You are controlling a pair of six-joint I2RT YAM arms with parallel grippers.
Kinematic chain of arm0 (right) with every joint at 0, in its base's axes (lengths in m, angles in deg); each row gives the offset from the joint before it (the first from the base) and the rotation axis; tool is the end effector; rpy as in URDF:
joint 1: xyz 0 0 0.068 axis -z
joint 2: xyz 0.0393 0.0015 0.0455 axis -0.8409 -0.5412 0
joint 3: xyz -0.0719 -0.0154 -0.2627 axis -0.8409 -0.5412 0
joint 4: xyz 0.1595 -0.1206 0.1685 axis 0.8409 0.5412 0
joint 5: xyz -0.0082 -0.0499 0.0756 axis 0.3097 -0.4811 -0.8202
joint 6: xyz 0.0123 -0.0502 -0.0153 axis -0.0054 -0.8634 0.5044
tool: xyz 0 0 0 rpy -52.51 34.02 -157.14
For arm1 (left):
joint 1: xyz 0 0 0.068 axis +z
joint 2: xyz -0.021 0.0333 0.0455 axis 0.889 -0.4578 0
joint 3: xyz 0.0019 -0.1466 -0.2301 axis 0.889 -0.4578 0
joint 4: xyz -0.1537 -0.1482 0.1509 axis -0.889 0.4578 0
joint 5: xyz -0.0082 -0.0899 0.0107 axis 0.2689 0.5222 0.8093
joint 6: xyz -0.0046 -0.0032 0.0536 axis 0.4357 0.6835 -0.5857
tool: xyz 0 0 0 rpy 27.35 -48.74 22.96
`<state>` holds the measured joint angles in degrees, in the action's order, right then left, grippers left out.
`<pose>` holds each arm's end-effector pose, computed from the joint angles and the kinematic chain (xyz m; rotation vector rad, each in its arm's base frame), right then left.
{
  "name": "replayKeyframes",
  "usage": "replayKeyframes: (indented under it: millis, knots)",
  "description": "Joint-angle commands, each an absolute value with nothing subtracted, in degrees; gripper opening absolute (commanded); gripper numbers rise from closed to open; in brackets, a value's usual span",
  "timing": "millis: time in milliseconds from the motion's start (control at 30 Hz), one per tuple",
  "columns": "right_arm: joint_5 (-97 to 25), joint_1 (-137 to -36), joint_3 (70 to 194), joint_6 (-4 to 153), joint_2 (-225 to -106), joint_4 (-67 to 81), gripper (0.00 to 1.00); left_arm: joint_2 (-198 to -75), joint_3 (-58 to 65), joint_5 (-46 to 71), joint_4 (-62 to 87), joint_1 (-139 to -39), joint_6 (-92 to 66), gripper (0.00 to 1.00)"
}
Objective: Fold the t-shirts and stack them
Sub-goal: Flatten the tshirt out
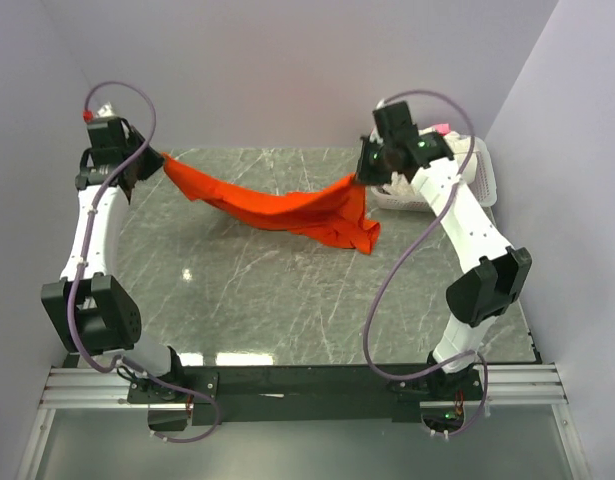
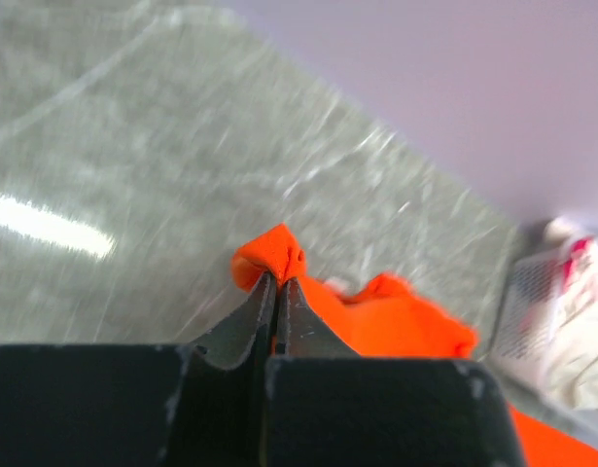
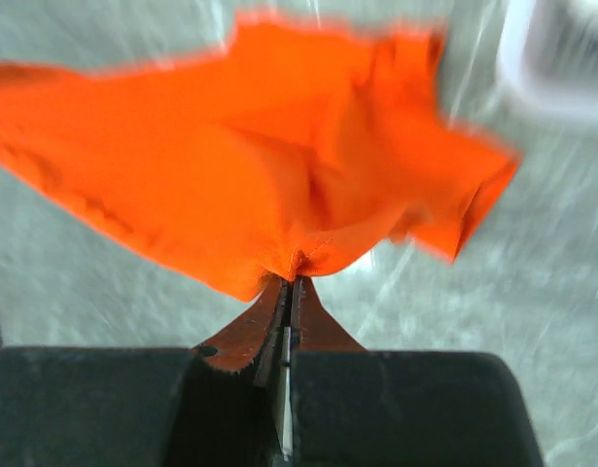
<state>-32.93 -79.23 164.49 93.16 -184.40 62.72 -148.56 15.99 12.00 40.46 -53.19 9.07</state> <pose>0.3453 0.1426 0.3869 0.0318 2.4564 0.4748 0.3497 0.0541 0.3712 -0.7018 1.9758 -0.4008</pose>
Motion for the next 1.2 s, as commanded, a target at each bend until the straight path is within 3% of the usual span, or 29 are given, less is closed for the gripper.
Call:
replayKeyframes:
  millis: [0,133,200,533,700,933,1167]
  knots:
    - [-31.7,-77.1,176.3,90.9,-187.0,67.0,0.00,-149.5,25.0,11.6,37.8,-53.0,11.3,0.00]
    - [-33.9,-74.6,190.3,91.0,-188.9,69.6,0.00,-149.4,31.7,10.9,37.7,-52.9,10.6,0.00]
    - [-34.4,-74.2,191.5,91.0,-187.2,69.0,0.00,-147.8,32.6,10.8,37.0,-52.9,10.1,0.00]
    - [-32.6,-74.2,171.2,84.6,-162.7,51.5,0.00,-129.5,27.7,4.4,30.4,-52.9,7.0,0.00]
    - [-31.7,-74.2,169.4,83.0,-154.6,46.9,0.00,-120.6,26.8,-2.6,28.9,-53.0,3.8,0.00]
    - [-31.9,-74.2,170.0,83.6,-155.9,43.0,0.00,-121.6,28.6,-0.3,27.4,-52.9,2.1,0.01]
    - [-32.2,-73.9,169.1,82.2,-167.6,37.9,0.00,-136.5,31.2,10.4,28.0,-53.0,6.1,0.00]
